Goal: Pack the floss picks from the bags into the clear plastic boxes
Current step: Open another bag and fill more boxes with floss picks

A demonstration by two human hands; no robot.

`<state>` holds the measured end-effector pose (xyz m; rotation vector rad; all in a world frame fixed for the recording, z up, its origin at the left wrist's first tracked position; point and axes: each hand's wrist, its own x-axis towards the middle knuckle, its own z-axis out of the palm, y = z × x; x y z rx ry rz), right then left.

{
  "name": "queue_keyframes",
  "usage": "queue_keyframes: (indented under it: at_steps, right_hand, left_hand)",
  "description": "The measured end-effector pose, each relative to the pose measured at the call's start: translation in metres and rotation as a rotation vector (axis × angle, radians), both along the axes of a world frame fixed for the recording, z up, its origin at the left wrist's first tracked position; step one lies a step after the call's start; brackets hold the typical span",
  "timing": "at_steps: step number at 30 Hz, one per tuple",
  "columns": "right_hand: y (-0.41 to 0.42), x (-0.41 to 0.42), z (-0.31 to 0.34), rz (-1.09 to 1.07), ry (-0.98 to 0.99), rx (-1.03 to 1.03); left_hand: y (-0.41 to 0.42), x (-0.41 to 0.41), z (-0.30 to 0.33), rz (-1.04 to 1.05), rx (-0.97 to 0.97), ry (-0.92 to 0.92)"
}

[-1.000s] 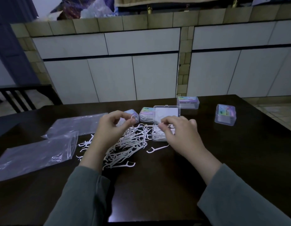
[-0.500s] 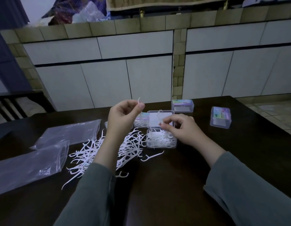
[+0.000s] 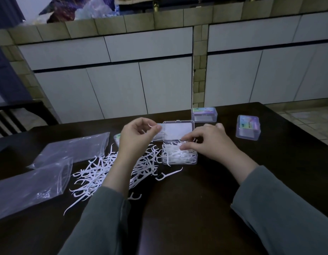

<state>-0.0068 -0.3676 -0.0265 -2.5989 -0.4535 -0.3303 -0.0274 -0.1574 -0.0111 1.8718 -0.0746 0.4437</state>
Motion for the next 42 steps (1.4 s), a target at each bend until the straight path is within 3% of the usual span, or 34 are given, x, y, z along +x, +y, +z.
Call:
queue_keyframes:
  at_steps: [4,7,10,15,20,24,28,32,37,42]
  right_hand:
    - [-0.001,-0.003,0.0,0.027,-0.035,-0.007]
    - [0.007,-0.006,-0.002,0.076,-0.031,-0.054]
    - [0.011,-0.008,-0.001,0.068,-0.019,-0.1]
    - [-0.009,-0.007,0.002,-0.053,0.112,-0.017]
    - [-0.009,-0.012,-0.001,-0.002,0.305,0.015]
    - [-0.012,-0.013,-0.003,0.013,0.33,0.032]
    - [-0.015,-0.012,-0.006,0.026,0.367,0.08]
    - [-0.014,-0.011,-0.008,0.063,0.398,0.083]
    - [-0.014,-0.01,-0.01,0.066,0.398,0.085]
    - [-0.014,-0.007,-0.013,0.067,0.416,0.106]
  left_hand:
    - [0.009,0.0,0.004,0.082,-0.159,-0.123]
    - [-0.002,-0.005,0.002,-0.072,-0.21,-0.108]
    - [-0.013,-0.006,-0.003,-0.208,-0.075,0.04]
    - [-0.007,-0.002,-0.014,-0.121,0.338,0.206]
    - [-0.016,-0.003,-0.014,-0.1,0.439,0.15]
    - [-0.021,-0.002,-0.014,-0.093,0.568,0.059]
    - [-0.009,-0.001,-0.012,-0.159,0.545,-0.007]
    - [-0.019,-0.004,-0.013,-0.263,0.756,0.032]
    - [-0.027,0.0,-0.011,-0.24,0.898,-0.015]
    - [-0.022,-0.001,-0.01,-0.248,0.904,-0.029]
